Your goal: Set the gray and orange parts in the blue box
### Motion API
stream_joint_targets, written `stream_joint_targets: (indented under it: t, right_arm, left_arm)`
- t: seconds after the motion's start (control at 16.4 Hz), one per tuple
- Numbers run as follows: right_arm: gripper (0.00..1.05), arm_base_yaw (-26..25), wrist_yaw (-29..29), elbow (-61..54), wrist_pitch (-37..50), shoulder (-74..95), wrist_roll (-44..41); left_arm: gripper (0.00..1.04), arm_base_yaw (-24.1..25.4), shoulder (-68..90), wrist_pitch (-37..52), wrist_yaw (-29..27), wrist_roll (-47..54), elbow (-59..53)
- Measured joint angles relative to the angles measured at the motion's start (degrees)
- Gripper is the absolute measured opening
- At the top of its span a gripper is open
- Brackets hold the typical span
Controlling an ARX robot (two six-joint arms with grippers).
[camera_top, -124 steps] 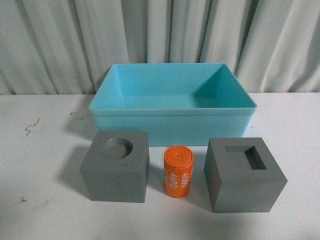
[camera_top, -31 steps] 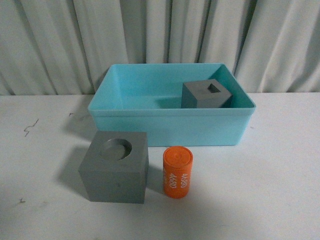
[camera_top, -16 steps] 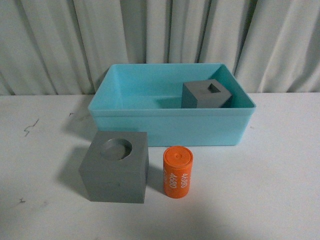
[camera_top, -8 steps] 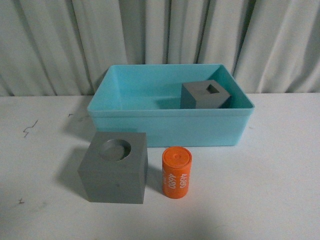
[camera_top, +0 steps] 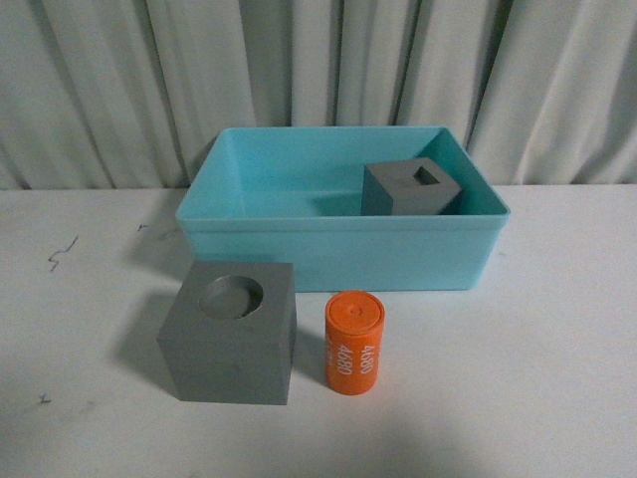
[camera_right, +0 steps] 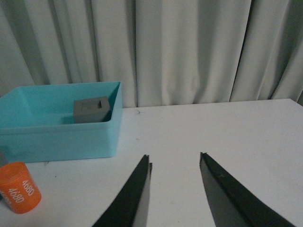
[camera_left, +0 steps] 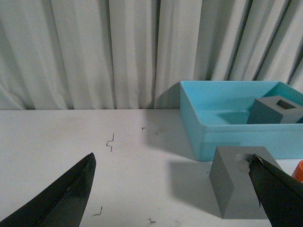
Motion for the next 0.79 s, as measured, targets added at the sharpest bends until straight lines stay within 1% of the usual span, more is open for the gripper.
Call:
stream_joint_targets:
  t: [0.18,0.24,0.3,0.37,0.43,0.49,0.61,0.79]
  right_arm:
    - [0.52,0.0,0.0,0.0,-0.02,0.0,0.0]
    - [0.61,0.0,0.0,0.0,-0.02,0.0,0.0]
    - [0.77,0.0,-0.02,0.0,-0.02,0.0,0.0]
    - [0.88,0.0,-0.02,0.0,0.02,0.0,0.0]
    - [1.0,0.0,0.02,0.0,-0.02,0.0,0.02]
    - [0.97,0.0,-0.02,0.0,-0.02,0.0,0.0]
    - [0.98,0.0,-0.02,0.0,-0.02,0.0,0.02]
    - [0.98,0.0,-0.02,0.0,0.0,0.0,0.0]
  left_arm:
    - [0.98,0.0,0.0,0.0,0.0,0.0,0.0]
    - [0.98,0.11,1.22,-5.4,1.22,-1.27,1.53]
    - [0.98,-4.22,18.82,-19.17,1.92,-9.11,10.73]
    - [0.98,-9.55,29.24,-14.78,-0.2,-13.42,14.05]
    - [0.98,-15.72,39.65,-7.32,-2.71,-15.78,17.64]
    - [0.98,-20.22,49.9,-0.2,-4.83,-15.89,21.62]
    - [0.98,-23.8,62.99,6.34,-6.21,-15.69,26.45]
    - [0.98,-24.41,79.89,11.21,-6.91,-13.6,32.96]
